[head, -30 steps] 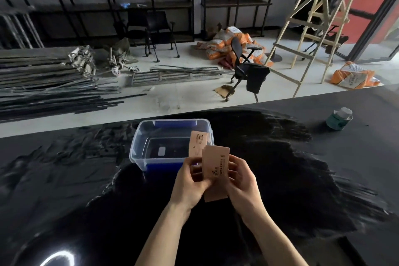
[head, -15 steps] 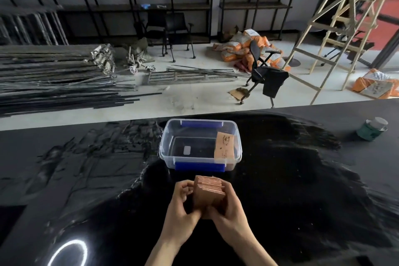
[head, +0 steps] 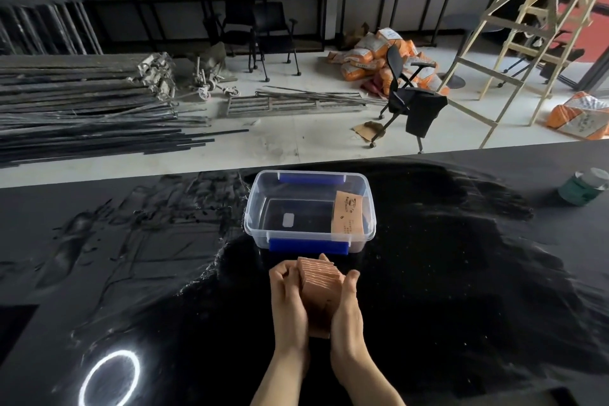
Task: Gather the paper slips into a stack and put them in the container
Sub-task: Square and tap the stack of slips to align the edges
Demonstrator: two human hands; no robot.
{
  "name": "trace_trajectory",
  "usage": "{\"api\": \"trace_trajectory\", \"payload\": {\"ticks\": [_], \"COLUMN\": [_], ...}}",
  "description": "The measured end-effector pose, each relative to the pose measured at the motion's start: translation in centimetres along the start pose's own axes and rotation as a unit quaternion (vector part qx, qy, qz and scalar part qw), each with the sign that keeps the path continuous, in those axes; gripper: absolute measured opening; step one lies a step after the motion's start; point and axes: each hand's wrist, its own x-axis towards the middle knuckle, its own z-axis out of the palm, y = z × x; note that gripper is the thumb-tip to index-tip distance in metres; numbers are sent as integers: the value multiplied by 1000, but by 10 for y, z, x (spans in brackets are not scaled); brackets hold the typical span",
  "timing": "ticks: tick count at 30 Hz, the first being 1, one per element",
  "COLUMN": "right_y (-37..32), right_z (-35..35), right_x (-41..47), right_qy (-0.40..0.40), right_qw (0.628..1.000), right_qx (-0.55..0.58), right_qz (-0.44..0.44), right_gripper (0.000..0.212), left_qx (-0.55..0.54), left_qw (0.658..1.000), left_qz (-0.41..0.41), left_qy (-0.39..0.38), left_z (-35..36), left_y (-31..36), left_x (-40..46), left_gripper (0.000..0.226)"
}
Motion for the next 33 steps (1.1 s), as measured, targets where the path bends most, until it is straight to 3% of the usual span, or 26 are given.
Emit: {"api": "trace_trajectory", "payload": {"ticks": [3, 4, 6, 9, 14, 16, 19, 24, 26, 30, 33], "right_y": [-15, -23, -16, -1, 6, 6, 4, -2, -8, -26, -38], "right_z": [7, 10, 10, 9, 10, 10, 15, 23, 24, 22, 20], "right_x": [-13, -19, -20, -4, 10, 11, 16, 25, 21, 12, 12], "right_qy": [-5, -16, 10, 79, 47, 67, 102, 161, 178, 239, 272], "right_qw": [999, 999, 1000, 996, 998, 997, 993, 986, 983, 962, 937], "right_qx": [-26, -17, 0, 41, 26, 27, 47, 29, 46, 126, 187], "right_qz": [-21, -29, -8, -18, -33, -36, -36, -26, -15, 51, 118], "right_gripper": [65, 51, 83, 66, 65, 68, 69, 77, 75, 67, 60], "left_qx": [-64, -67, -56, -73, -129, -134, -97, -9, 22, 64, 265], "left_qw": [998, 997, 998, 996, 977, 976, 984, 993, 992, 968, 914], "left_qz": [-20, -27, -18, -22, -163, -163, -145, -115, -118, 8, 180], "left_qy": [-18, -19, 5, 38, -47, -51, -42, -12, -50, -242, -249], "left_z": [3, 4, 7, 4, -11, -3, 2, 1, -4, -36, -56], "left_y": [0, 0, -3, -12, -57, -20, -22, -16, -11, 5, -2], "left_x": [2, 1, -1, 4, 24, 7, 7, 1, -5, -17, -14], "left_gripper": [46, 50, 48, 41, 91, 86, 68, 76, 78, 31, 65]}}
